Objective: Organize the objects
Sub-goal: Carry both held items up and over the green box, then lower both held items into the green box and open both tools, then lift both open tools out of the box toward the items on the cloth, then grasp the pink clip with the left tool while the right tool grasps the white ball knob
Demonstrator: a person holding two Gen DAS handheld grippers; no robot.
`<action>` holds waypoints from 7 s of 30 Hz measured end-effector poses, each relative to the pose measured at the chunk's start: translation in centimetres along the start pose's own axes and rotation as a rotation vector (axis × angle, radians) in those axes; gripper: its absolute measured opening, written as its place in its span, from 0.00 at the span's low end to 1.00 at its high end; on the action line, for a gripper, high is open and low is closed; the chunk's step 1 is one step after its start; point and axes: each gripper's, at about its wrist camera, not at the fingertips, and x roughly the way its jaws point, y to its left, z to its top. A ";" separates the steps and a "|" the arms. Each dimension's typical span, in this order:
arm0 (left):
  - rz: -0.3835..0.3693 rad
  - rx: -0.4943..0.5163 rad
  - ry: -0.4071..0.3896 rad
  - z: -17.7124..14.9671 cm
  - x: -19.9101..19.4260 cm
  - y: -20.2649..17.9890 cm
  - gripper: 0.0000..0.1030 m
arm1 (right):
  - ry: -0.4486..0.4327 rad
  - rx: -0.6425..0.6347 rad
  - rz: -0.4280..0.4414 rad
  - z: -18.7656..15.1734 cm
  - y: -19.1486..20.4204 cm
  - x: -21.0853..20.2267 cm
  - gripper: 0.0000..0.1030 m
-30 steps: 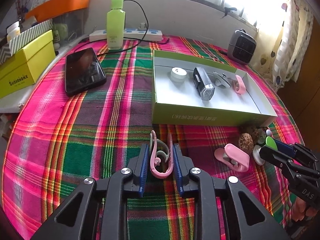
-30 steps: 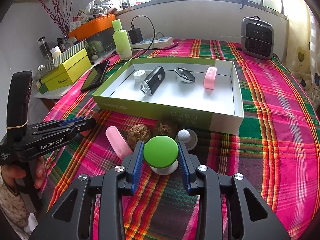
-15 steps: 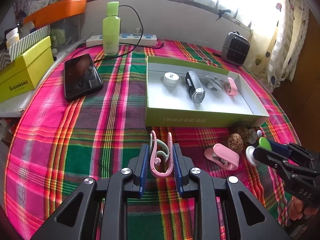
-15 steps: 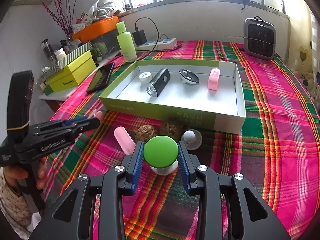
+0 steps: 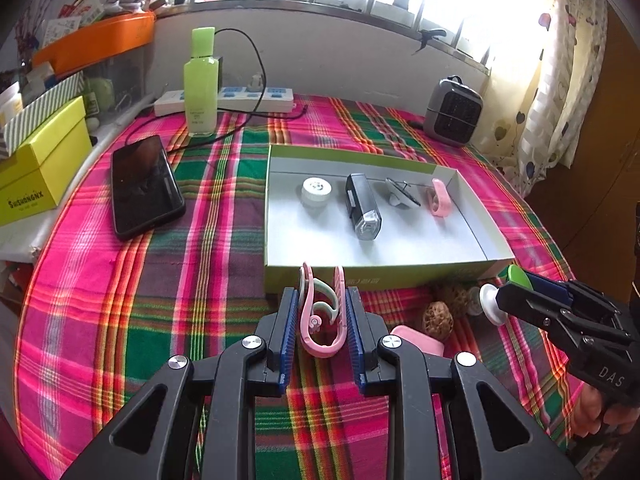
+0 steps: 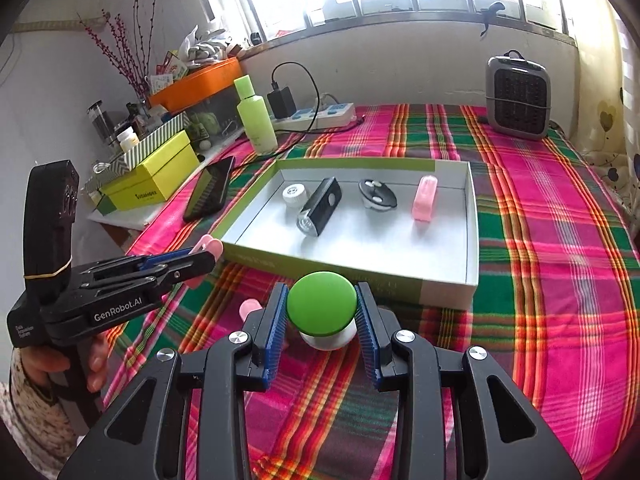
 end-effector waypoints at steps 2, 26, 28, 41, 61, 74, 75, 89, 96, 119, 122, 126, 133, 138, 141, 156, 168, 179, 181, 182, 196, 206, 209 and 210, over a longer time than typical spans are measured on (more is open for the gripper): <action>-0.005 -0.013 -0.004 0.6 0.1 0.1 0.21 | -0.004 0.001 -0.001 0.5 -0.1 0.1 0.34; -0.009 0.005 0.045 5.6 6.0 -0.5 0.21 | 0.075 0.019 -0.023 5.7 -2.5 7.0 0.34; -0.008 0.008 0.053 5.8 6.6 -0.5 0.21 | 0.084 0.013 -0.019 5.8 -2.6 7.5 0.34; 0.007 -0.006 0.086 6.5 9.0 -0.2 0.21 | 0.140 0.010 -0.037 6.5 -3.2 10.2 0.34; 0.033 0.025 0.080 7.1 10.0 -0.9 0.21 | 0.145 -0.025 -0.068 6.9 -3.2 11.4 0.34; 0.026 0.030 0.080 7.0 9.9 -1.0 0.30 | 0.145 -0.040 -0.078 6.7 -2.9 11.2 0.34; 0.023 0.028 0.080 7.0 9.8 -1.0 0.32 | 0.145 -0.041 -0.080 6.6 -2.8 11.1 0.34; 0.032 0.018 0.069 6.2 7.9 -1.0 0.40 | 0.119 -0.042 -0.087 6.1 -2.2 9.4 0.41; 0.037 0.020 0.045 5.6 6.1 -1.3 0.40 | 0.093 -0.033 -0.089 5.7 -1.9 7.9 0.41; 0.093 0.049 -0.030 3.0 2.2 -2.1 0.40 | 0.010 -0.036 -0.101 3.6 -0.6 4.0 0.41; 0.096 0.046 -0.032 2.7 1.9 -2.2 0.40 | 0.003 -0.039 -0.109 3.3 -0.6 3.6 0.41; 0.093 0.056 -0.038 2.2 1.5 -2.4 0.40 | 0.002 -0.034 -0.108 2.9 -0.7 3.3 0.41; 0.100 0.065 -0.045 1.6 1.0 -2.6 0.40 | -0.007 -0.029 -0.119 2.2 -0.7 2.8 0.41; 0.105 0.062 -0.049 1.1 0.7 -2.5 0.40 | -0.019 -0.019 -0.117 1.8 -0.9 2.1 0.41; 0.116 0.078 -0.057 0.7 0.5 -2.7 0.40 | -0.028 -0.014 -0.121 1.5 -1.0 1.6 0.41; 0.081 0.081 -0.045 -1.2 0.3 -2.0 0.40 | -0.039 -0.023 -0.165 -0.5 -1.6 0.0 0.41; -0.020 0.070 0.003 -2.4 0.5 -2.9 0.48 | -0.008 0.027 -0.179 -2.2 -3.2 -0.3 0.41; -0.069 0.077 0.062 -3.2 1.8 -4.9 0.53 | 0.036 0.012 -0.132 -2.5 -2.9 0.9 0.41; -0.068 0.078 0.067 -3.3 1.9 -5.1 0.53 | 0.044 0.005 -0.131 -2.6 -2.9 1.1 0.41; -0.068 0.082 0.066 -3.3 1.9 -5.3 0.53 | 0.049 -0.002 -0.128 -2.5 -2.8 1.3 0.41; -0.035 0.080 0.095 -3.5 2.5 -4.9 0.53 | 0.112 -0.054 -0.138 -2.2 -2.6 3.2 0.42; 0.013 0.069 0.107 -3.9 1.5 -3.0 0.53 | 0.126 -0.083 -0.162 -2.3 -2.2 3.3 0.42; 0.039 0.055 0.109 -4.3 1.2 -2.0 0.53 | 0.127 -0.084 -0.163 -2.2 -2.2 3.4 0.42; 0.044 0.048 0.108 -4.4 1.1 -1.7 0.53 | 0.127 -0.084 -0.163 -2.2 -2.2 3.4 0.42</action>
